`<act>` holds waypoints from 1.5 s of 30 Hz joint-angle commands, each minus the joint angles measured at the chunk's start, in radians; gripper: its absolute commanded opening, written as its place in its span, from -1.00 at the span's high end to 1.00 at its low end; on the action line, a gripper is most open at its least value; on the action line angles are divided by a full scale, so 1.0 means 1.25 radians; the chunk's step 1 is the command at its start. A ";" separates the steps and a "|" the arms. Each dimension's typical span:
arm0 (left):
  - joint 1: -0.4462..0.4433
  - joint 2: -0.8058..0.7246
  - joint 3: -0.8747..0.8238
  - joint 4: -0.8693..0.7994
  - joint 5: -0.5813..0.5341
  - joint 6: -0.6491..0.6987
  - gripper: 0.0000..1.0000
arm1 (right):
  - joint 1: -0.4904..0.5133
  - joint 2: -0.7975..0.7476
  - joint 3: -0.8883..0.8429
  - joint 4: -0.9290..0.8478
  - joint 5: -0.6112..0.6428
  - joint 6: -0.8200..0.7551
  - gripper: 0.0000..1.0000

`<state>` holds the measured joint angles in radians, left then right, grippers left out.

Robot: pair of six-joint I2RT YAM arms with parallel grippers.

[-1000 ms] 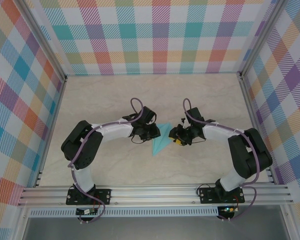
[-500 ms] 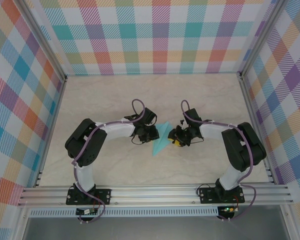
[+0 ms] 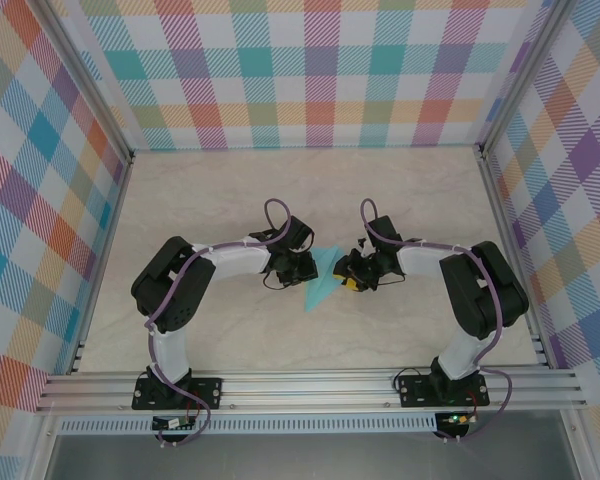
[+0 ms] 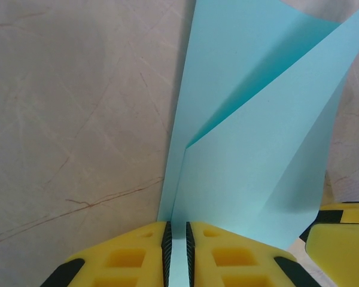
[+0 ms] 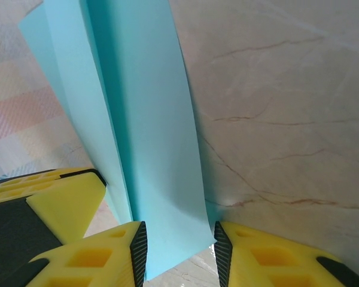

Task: Fold a paper plane with a square sheet of paper (pick it up from the middle)
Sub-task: Turn over the paper at the center of the table.

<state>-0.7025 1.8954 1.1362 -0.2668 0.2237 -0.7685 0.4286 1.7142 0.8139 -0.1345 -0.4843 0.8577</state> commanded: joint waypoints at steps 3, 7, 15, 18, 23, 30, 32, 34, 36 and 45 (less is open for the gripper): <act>0.013 0.006 0.002 -0.032 -0.018 0.005 0.67 | 0.006 0.005 0.001 0.087 -0.043 0.016 0.26; 0.018 0.002 -0.008 -0.016 -0.004 -0.008 0.67 | 0.006 0.004 0.002 0.107 -0.053 0.012 0.25; 0.027 -0.015 -0.021 0.013 0.000 -0.019 0.69 | 0.006 0.043 0.027 0.109 -0.062 0.000 0.25; 0.028 -0.018 -0.022 0.011 0.000 -0.020 0.69 | 0.008 0.050 0.031 0.128 -0.071 0.002 0.26; 0.028 -0.024 -0.031 0.023 0.007 -0.026 0.70 | 0.015 0.062 0.052 0.139 -0.078 0.002 0.31; 0.028 -0.048 -0.055 0.060 0.021 -0.054 0.70 | 0.017 0.097 0.087 0.124 -0.065 0.006 0.32; 0.028 -0.053 -0.061 0.064 0.020 -0.061 0.69 | 0.017 0.104 0.090 0.121 -0.063 0.005 0.33; 0.028 -0.058 -0.066 0.070 0.020 -0.066 0.70 | 0.017 0.108 0.090 0.126 -0.064 0.003 0.35; 0.028 -0.061 -0.069 0.076 0.022 -0.069 0.70 | 0.018 0.113 0.091 0.139 -0.079 -0.005 0.41; 0.028 -0.083 -0.093 0.112 0.029 -0.079 0.67 | 0.022 0.126 0.112 0.135 -0.104 -0.048 0.69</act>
<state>-0.6846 1.8439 1.0382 -0.1528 0.2466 -0.8524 0.4484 1.8633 0.9291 0.0227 -0.5812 0.8333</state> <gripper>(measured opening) 0.164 0.171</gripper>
